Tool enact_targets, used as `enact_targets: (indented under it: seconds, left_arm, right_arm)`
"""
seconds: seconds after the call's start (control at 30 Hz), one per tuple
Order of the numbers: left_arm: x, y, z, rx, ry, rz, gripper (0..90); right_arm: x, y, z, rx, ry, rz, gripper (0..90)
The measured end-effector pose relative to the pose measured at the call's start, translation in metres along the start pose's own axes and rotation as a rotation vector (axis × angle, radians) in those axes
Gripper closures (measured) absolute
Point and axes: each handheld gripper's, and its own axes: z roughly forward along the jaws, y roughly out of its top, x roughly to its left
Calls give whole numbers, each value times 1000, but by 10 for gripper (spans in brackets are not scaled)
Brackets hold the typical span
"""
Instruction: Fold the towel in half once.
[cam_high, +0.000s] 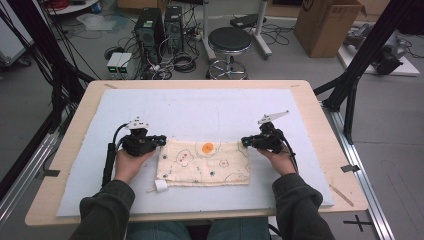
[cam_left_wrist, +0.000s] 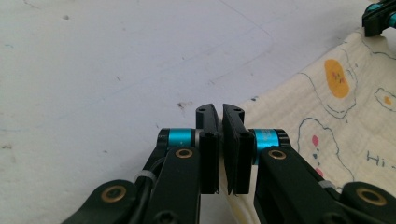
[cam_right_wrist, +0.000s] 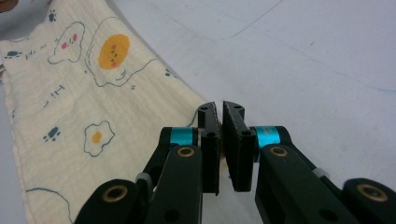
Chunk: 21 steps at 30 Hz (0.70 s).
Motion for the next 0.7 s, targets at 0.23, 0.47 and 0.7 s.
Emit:
enact_targets:
  seconds: [0.23, 0.47, 0.7]
  left_arm:
    - [12, 5, 10, -15, 24, -45, 850]
    - [18, 6, 21, 5, 52, -58, 851]
    - [25, 12, 26, -6, 50, -90, 850]
  right_arm:
    - [-14, 9, 8, -4, -11, 37, 853]
    - [-21, 14, 18, 19, -29, 62, 853]
    - [-30, 20, 20, 0, -45, 103, 852]
